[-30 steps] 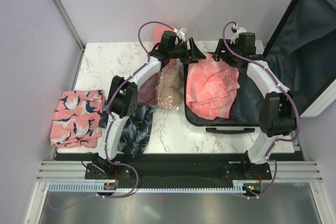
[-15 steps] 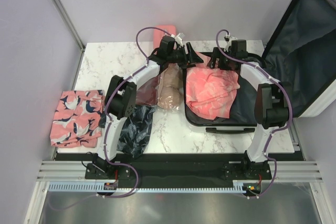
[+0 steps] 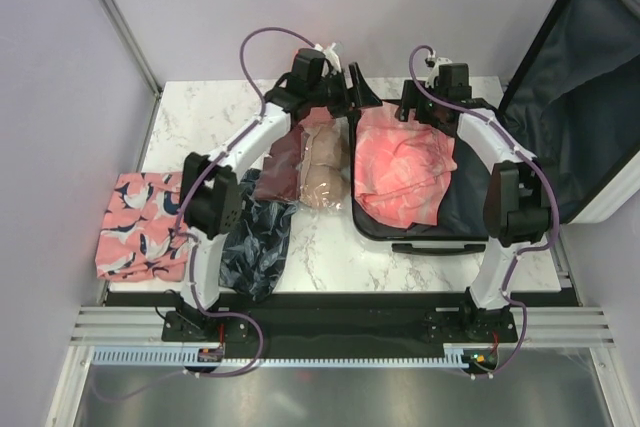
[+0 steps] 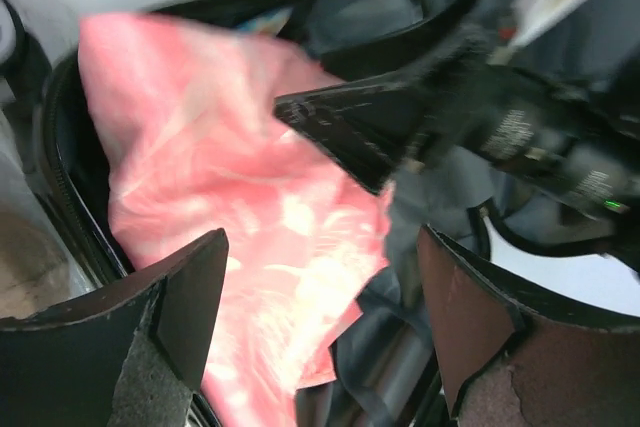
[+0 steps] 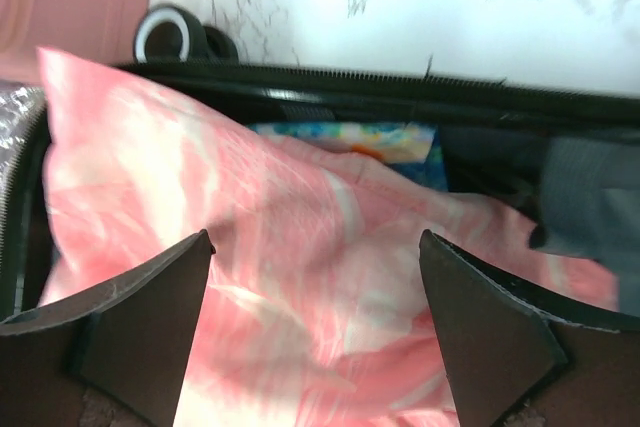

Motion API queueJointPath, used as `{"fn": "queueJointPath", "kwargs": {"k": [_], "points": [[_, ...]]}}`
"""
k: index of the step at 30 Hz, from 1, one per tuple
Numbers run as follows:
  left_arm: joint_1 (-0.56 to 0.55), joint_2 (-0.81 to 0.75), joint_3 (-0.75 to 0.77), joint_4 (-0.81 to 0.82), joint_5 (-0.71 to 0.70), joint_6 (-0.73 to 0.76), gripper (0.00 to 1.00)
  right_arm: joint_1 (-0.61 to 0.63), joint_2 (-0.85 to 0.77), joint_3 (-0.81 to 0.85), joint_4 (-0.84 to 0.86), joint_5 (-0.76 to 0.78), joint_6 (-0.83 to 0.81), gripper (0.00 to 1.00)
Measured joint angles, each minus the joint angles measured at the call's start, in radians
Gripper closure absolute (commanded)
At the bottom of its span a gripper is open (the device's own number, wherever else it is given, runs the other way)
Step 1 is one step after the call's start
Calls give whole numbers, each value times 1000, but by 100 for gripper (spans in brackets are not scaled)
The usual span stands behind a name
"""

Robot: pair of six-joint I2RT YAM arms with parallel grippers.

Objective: Pack the luggage
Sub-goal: Place the clothes in the luggage.

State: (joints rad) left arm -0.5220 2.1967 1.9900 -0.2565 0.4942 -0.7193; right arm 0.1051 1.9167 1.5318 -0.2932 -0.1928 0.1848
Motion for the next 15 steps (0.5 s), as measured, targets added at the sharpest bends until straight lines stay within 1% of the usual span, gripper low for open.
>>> {"fn": "queueJointPath", "kwargs": {"k": [2,6,10,12,15], "points": [[7,-88,-22,-15,-26,26,16,1,-14,28,-23,17,-4,6],[37,-300,-134,-32,-63,56,15,3,-70,87,-58,41,-10,4],[111,-491,-278,-53,-110,82,14,29,-155,121,-78,57,-11,4],[175,-573,-372,-53,-123,85,14,75,-200,124,-84,64,-8,4],[288,-679,-550,-75,-156,88,14,195,-241,125,-90,58,24,3]]}}
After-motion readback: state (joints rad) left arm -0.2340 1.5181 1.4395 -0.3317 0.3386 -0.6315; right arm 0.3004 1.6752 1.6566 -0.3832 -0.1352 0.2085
